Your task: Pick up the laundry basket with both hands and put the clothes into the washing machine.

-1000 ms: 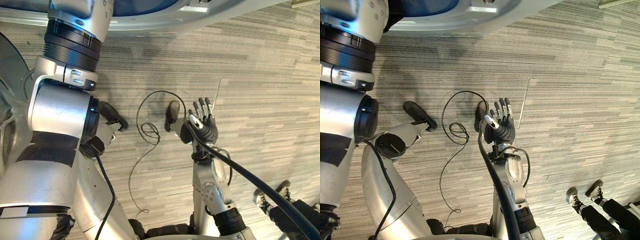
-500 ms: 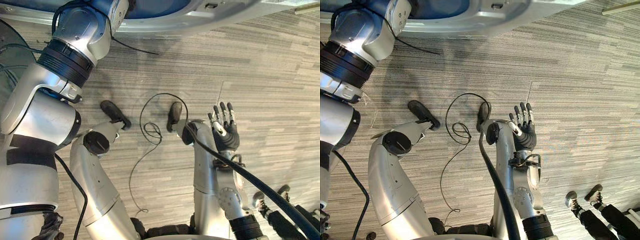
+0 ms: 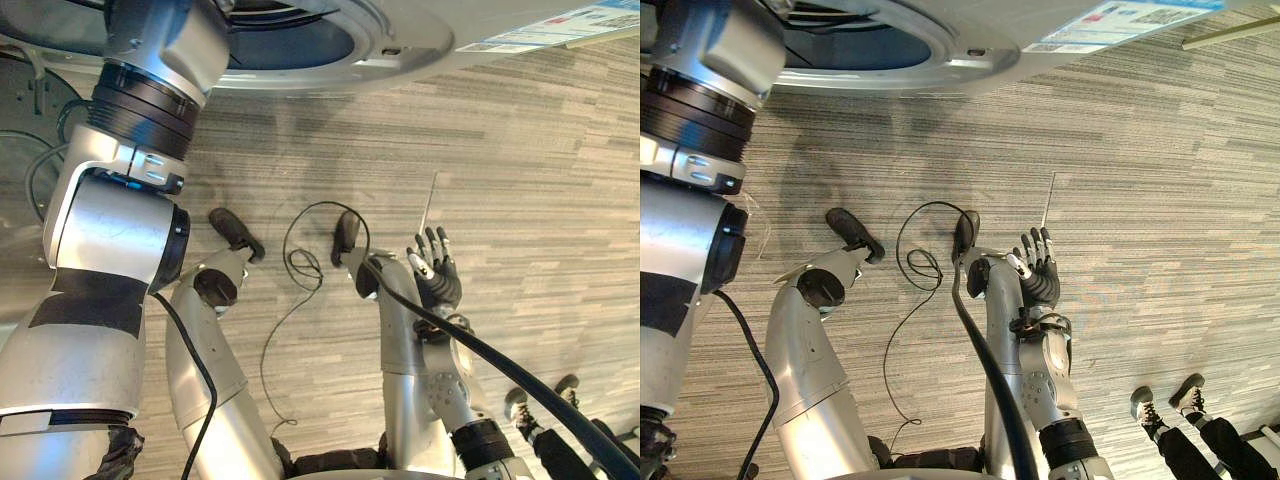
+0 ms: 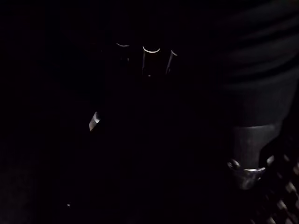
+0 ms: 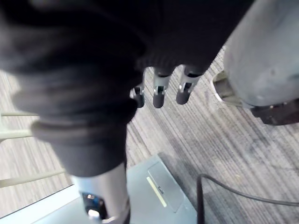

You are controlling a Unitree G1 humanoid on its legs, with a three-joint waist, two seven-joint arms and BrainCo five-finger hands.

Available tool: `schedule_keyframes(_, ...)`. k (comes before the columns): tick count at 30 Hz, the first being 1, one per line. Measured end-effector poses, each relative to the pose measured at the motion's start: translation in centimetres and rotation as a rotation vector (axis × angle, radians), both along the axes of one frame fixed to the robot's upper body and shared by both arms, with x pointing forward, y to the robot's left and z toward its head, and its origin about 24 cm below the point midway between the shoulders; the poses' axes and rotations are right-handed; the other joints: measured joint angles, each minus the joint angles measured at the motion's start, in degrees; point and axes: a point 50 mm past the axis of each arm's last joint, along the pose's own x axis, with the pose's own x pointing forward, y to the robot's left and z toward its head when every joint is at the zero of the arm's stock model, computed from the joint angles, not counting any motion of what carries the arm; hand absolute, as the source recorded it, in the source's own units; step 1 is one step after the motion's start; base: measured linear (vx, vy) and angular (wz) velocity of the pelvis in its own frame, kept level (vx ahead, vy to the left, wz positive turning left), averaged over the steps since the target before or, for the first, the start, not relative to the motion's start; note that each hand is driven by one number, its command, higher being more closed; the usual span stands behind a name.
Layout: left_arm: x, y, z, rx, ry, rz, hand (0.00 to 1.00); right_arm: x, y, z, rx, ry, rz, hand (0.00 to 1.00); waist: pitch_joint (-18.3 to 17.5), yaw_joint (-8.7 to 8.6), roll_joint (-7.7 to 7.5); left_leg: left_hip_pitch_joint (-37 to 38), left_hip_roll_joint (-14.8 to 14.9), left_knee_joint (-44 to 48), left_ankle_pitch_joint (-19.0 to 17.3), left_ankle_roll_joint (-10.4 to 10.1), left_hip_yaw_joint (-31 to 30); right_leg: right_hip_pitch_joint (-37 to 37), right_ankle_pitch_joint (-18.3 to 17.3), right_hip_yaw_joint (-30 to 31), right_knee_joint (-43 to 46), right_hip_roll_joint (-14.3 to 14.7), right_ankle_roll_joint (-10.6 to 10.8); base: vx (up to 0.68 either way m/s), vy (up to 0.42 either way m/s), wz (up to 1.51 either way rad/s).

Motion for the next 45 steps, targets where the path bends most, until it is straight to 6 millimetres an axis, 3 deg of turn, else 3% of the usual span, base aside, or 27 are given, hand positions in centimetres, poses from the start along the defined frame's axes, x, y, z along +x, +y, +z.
schedule_keyframes(3, 0.7, 3.2, -1.2, -0.160, 0.036, 0.017, 0.00, 0.3, 0.1, -0.8, -0.006, 0.048, -0.006, 0.00, 0.0, 0.69, 0.01, 2.4, -1.0, -3.9, 2.4, -0.7, 0.3, 2.3, 1.1, -0.7, -3.0, 0.0, -0.4, 0.01, 0.002, 0.17)
schedule_keyframes(7, 1.6, 6.9, -3.9, -0.242, 0.104, 0.077, 0.00, 0.5, 0.1, -1.4, -0.017, 0.084, 0.001, 0.00, 0.0, 1.68, 0.04, 4.1, -2.0, -7.7, 4.8, -1.3, 0.2, 4.0, 1.9, -2.0, -5.4, 0.1, -1.2, 0.01, -0.008, 0.15)
schedule_keyframes(11, 2.6, 7.1, -7.2, -0.191, 0.171, 0.083, 0.00, 0.9, 0.0, -1.6, -0.025, 0.106, -0.007, 0.00, -0.1, 2.47, 0.25, 5.2, -3.1, -10.6, 6.6, -1.7, 0.1, 4.8, 2.2, -2.7, -6.7, -0.2, -1.4, 0.01, 0.000, 0.15)
schedule_keyframes(14, 3.1, 6.7, -11.7, -0.012, 0.254, 0.106, 0.00, 1.0, -0.5, -1.6, -0.030, 0.109, -0.023, 0.00, -0.1, 3.35, 0.55, 5.5, -3.4, -12.0, 7.5, -2.1, 0.0, 5.1, 2.2, -3.1, -7.2, -0.2, -1.5, 0.02, -0.004, 0.09)
schedule_keyframes(15, 3.6, 6.9, -14.6, 0.054, 0.325, 0.125, 0.00, 1.0, -0.7, -1.6, -0.029, 0.111, -0.032, 0.00, -0.1, 3.74, 0.79, 5.6, -3.5, -12.3, 7.7, -2.2, -0.3, 5.2, 2.2, -3.4, -7.2, -0.2, -1.5, 0.01, -0.006, 0.08)
schedule_keyframes(16, 3.8, 6.9, -16.2, 0.088, 0.369, 0.135, 0.00, 1.0, -0.8, -1.7, -0.028, 0.112, -0.036, 0.00, -0.1, 3.97, 0.88, 5.6, -3.5, -12.4, 7.8, -2.3, -0.3, 5.2, 2.2, -3.5, -7.2, -0.2, -1.5, 0.02, -0.011, 0.05)
schedule_keyframes(17, 4.2, 6.6, -20.2, 0.128, 0.488, 0.132, 0.00, 1.0, -1.0, -1.8, -0.032, 0.118, -0.041, 0.00, -0.1, 4.55, 0.92, 5.8, -3.5, -12.7, 8.0, -2.5, -0.3, 5.2, 2.2, -3.5, -7.1, -0.2, -1.5, 0.00, 0.000, 0.00)
schedule_keyframes(18, 4.3, 6.3, -21.8, 0.138, 0.537, 0.127, 0.00, 1.0, -1.1, -1.8, -0.035, 0.120, -0.044, 0.00, -0.1, 4.90, 1.00, 5.8, -3.5, -12.7, 8.0, -2.5, -0.3, 5.2, 2.2, -3.5, -7.1, -0.2, -1.5, 0.01, -0.007, 0.05)
schedule_keyframes(19, 4.3, 5.4, -25.0, 0.148, 0.623, 0.099, 0.00, 1.0, -1.4, -1.8, -0.034, 0.118, -0.056, 0.00, -0.1, 5.52, 1.35, 5.8, -3.8, -13.0, 8.2, -2.4, -0.4, 5.2, 2.2, -3.6, -7.0, -0.3, -1.6, 0.01, 0.002, 0.09)
schedule_keyframes(22, 3.5, 2.2, -30.8, 0.123, 0.790, -0.008, 0.00, 1.0, -1.7, -1.7, -0.029, 0.124, -0.081, 0.00, -0.2, 6.45, 1.97, 6.1, -5.1, -14.3, 9.2, -2.2, -0.6, 5.2, 2.2, -3.9, -6.8, -1.3, -1.6, 0.00, 0.015, 0.22)
schedule_keyframes(24, 2.3, 0.3, -32.6, 0.078, 0.815, -0.083, 0.00, 1.0, -1.5, -1.6, -0.027, 0.120, -0.084, 0.00, -0.2, 6.43, 2.01, 6.1, -5.4, -14.5, 9.3, -2.2, -0.7, 5.2, 2.1, -3.9, -6.1, -1.8, -1.5, -0.02, 0.017, 0.13)
schedule_keyframes(27, 0.6, -1.9, -33.0, 0.007, 0.781, -0.182, 0.00, 1.1, -1.4, -1.5, -0.017, 0.120, -0.093, 0.00, -0.2, 6.53, 2.14, 6.4, -6.3, -14.7, 9.3, -2.2, -1.1, 5.2, 2.0, -3.8, -5.4, -2.5, -1.6, -0.05, 0.013, 0.12)
schedule_keyframes(29, -0.7, -3.2, -33.3, -0.118, 0.760, -0.270, 0.00, 1.2, -1.2, -1.6, -0.011, 0.133, -0.105, 0.00, -0.2, 6.67, 2.49, 7.1, -6.7, -14.7, 9.3, -2.3, -1.2, 5.9, 1.8, -3.8, -4.9, -3.0, -1.8, -0.05, 0.000, 0.12)
schedule_keyframes(31, -2.3, -4.3, -34.9, -0.334, 0.806, -0.428, 0.00, 1.2, -0.9, -1.9, -0.018, 0.163, -0.106, 0.00, -0.2, 7.18, 2.82, 9.7, -7.2, -15.1, 9.3, -2.3, -0.8, 8.1, 1.8, -3.3, -5.2, -3.2, -1.7, -0.05, -0.010, 0.02)
schedule_keyframes(34, -3.8, -4.8, -37.7, -0.607, 0.903, -0.575, 0.00, 1.1, -0.2, -2.5, -0.006, 0.212, -0.105, 0.00, -0.3, 7.80, 3.27, 16.1, -7.4, -16.8, 9.2, -2.3, 0.7, 13.8, 2.1, -2.5, -8.1, -2.8, -1.4, -0.02, -0.017, -0.13)
schedule_keyframes(36, -5.0, -4.2, -39.8, -0.783, 0.948, -0.629, 0.00, 1.0, 0.2, -2.8, -0.008, 0.237, -0.121, 0.00, -0.5, 7.88, 3.57, 24.9, -7.0, -18.1, 8.5, -1.8, 3.4, 21.2, 3.8, -0.2, -11.8, -1.5, -0.8, 0.02, -0.012, -0.50)
schedule_keyframes(37, -5.2, -4.0, -40.1, -0.820, 0.951, -0.638, 0.00, 0.9, 0.3, -2.7, -0.008, 0.241, -0.129, 0.00, -0.5, 7.87, 3.64, 27.0, -6.6, -18.0, 8.1, -1.7, 4.3, 23.0, 4.3, 0.8, -12.5, -1.0, -0.4, 0.05, 0.010, -0.69)
schedule_keyframes(39, -5.8, -3.9, -40.9, -0.901, 0.961, -0.662, 0.00, 0.1, -0.4, -2.9, -0.037, 0.253, -0.183, 0.00, -1.6, 6.79, 5.65, 33.7, -5.1, -16.0, 5.0, -1.2, 6.3, 29.3, 4.3, 2.3, -13.4, -0.7, 0.8, 0.07, 0.047, -0.49)
schedule_keyframes(40, -5.7, -3.6, -40.9, -0.911, 0.954, -0.655, 0.00, -0.1, -0.4, -3.1, -0.050, 0.264, -0.189, 0.00, -1.6, 6.39, 5.76, 35.9, -4.6, -15.9, 4.6, -1.1, 6.8, 31.3, 4.3, 3.0, -13.8, -0.4, 1.2, 0.08, 0.016, -0.46)
schedule_keyframes(41, -5.6, -2.8, -41.0, -0.934, 0.939, -0.633, 0.00, -0.6, -0.7, -3.3, -0.067, 0.278, -0.205, 0.00, -2.0, 6.36, 6.45, 39.7, -2.5, -15.5, 4.1, -0.5, 8.2, 34.4, 2.8, 2.4, -10.2, -0.5, 0.1, 0.06, -0.063, -0.50)
schedule_keyframes(42, -5.7, -1.9, -41.3, -0.964, 0.924, -0.604, 0.00, -1.3, -1.0, -3.8, -0.093, 0.297, -0.218, 0.00, -2.4, 6.32, 6.37, 44.3, -2.0, -16.2, 3.8, -0.7, 9.6, 36.5, 1.3, 2.2, -0.6, -3.9, -2.4, 0.05, -0.094, -0.48)
schedule_keyframes(43, -6.3, -1.2, -42.4, -0.988, 0.945, -0.568, 0.00, -2.1, -1.1, -4.9, -0.149, 0.341, -0.209, 0.00, -5.2, 6.23, 6.37, 46.4, -1.8, -17.7, 4.2, -1.4, 10.6, 37.7, 0.7, 1.3, 4.3, -7.6, -3.5, 0.00, -0.179, -0.40)
schedule_keyframes(45, -8.7, 1.1, -45.7, -1.068, 1.010, -0.443, 0.00, -3.5, -1.2, -7.2, -0.252, 0.448, -0.168, 0.00, -13.2, 6.28, 6.48, 48.7, -0.8, -22.3, 6.2, -3.5, 13.0, 40.2, -0.1, -0.6, 5.5, -13.4, -4.2, -0.02, -0.296, -0.55)
